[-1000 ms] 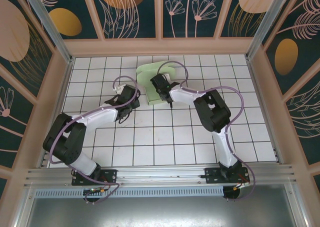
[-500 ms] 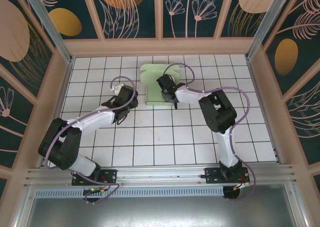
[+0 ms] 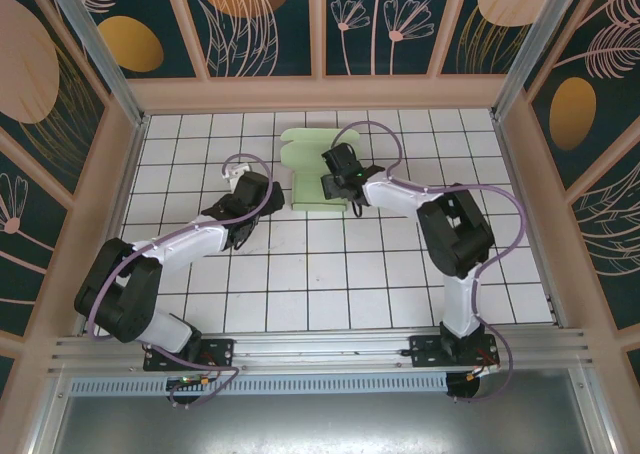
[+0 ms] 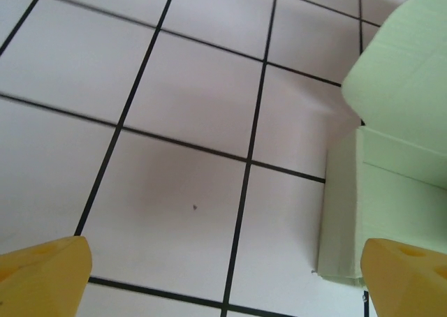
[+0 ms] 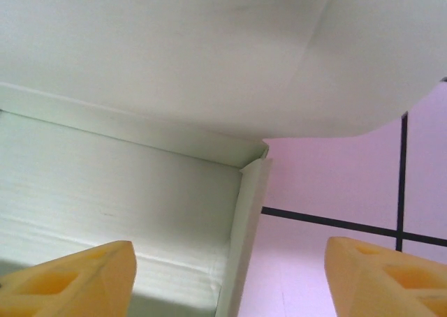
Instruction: Fold the paper box
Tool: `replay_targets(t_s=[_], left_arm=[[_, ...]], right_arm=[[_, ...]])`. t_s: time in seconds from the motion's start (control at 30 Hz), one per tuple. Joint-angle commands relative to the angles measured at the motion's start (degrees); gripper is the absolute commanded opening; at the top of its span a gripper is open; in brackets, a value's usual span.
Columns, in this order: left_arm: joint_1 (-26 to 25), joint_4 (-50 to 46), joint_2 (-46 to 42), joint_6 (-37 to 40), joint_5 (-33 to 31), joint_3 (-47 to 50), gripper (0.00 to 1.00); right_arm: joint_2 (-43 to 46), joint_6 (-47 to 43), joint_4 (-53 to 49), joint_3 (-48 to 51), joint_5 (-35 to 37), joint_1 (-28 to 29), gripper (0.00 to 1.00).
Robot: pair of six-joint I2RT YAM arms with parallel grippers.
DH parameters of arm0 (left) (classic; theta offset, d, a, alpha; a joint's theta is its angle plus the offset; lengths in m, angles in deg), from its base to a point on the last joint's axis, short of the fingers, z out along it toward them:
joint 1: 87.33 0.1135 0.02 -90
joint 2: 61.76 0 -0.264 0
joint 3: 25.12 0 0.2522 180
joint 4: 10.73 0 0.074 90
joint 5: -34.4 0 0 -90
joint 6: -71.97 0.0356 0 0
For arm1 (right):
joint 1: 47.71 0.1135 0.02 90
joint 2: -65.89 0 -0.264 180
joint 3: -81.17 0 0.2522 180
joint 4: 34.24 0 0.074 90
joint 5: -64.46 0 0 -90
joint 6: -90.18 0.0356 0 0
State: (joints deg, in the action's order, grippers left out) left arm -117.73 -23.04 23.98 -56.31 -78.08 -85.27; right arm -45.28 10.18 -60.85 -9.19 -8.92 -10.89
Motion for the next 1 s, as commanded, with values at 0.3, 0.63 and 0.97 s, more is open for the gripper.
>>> replay_targets(t_s=[0.3,0.63,0.97], left_arm=[[8.08,11.65,2.61,20.96,22.12,-8.77,0.98],[12.77,-9.60,16.17,44.31,36.51,-34.47,0.97],[18.81,-32.76,28.86,60.96,52.83,-56.91,0.85]], right_arm=[[16.75,-1.23,15.23,13.32,-28.30,-12.21,0.76],[17.13,-6.48,15.20,8.56,-37.98,-18.09,0.75],[18.42,-8.82,14.36,6.76,-38.91,-19.13,0.75]])
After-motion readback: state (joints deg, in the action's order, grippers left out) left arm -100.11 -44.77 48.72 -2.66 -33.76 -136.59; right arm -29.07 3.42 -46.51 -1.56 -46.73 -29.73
